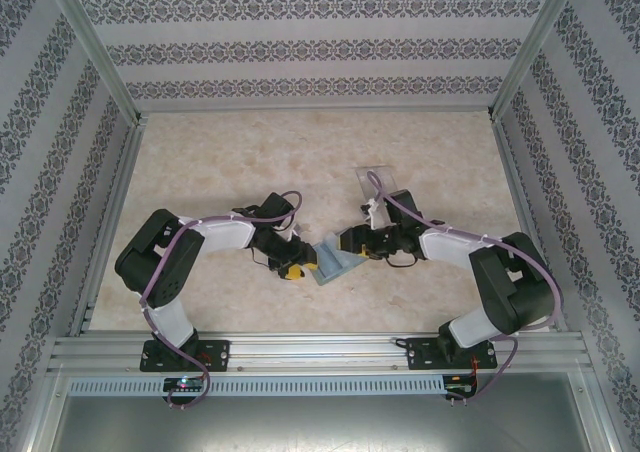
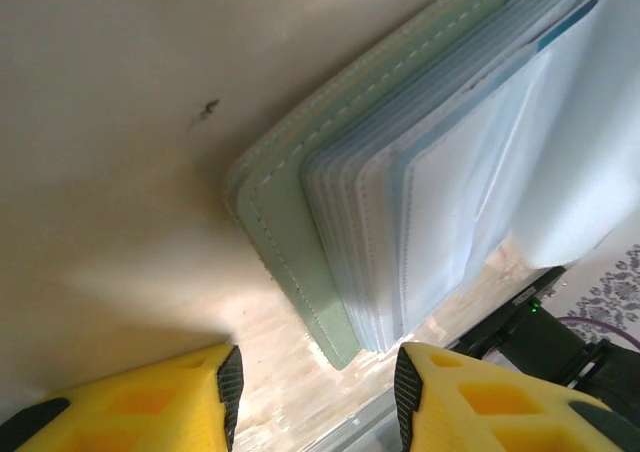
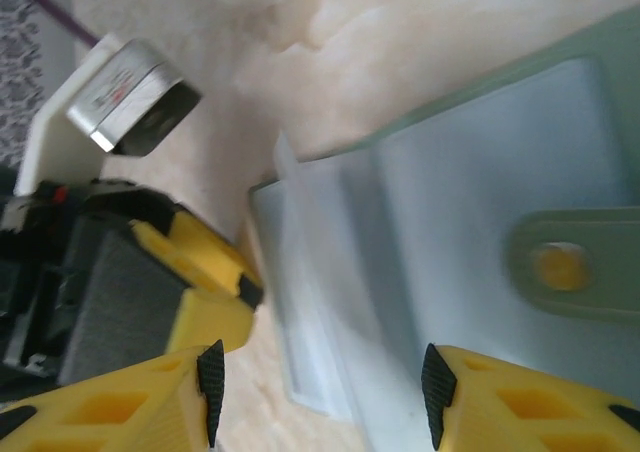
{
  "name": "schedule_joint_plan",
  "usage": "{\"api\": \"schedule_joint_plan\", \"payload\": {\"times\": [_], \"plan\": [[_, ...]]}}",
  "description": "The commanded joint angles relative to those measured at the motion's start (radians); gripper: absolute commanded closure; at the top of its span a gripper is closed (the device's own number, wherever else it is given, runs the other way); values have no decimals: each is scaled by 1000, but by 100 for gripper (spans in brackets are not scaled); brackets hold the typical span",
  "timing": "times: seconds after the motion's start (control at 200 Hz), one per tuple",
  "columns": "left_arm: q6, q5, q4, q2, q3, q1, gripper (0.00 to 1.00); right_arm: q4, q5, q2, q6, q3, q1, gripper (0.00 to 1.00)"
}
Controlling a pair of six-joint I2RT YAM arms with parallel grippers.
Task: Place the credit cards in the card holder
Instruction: Flip over the card slot in the card holder.
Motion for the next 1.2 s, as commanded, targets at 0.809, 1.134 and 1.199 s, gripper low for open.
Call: {"api": "schedule_joint_plan", "payload": {"times": [0.809,1.134,1.199], "plan": [[24,-165,92,-129,-64,98,51,-512,512,-25,-268,448,-24,41],[-44,-203,119,-41,-29,-29,51,-591,748,180,-367,673,-65,44],[-51,-214,115,-27,-24,-39,51,-620,801,224,-384,725,-63,46]]}}
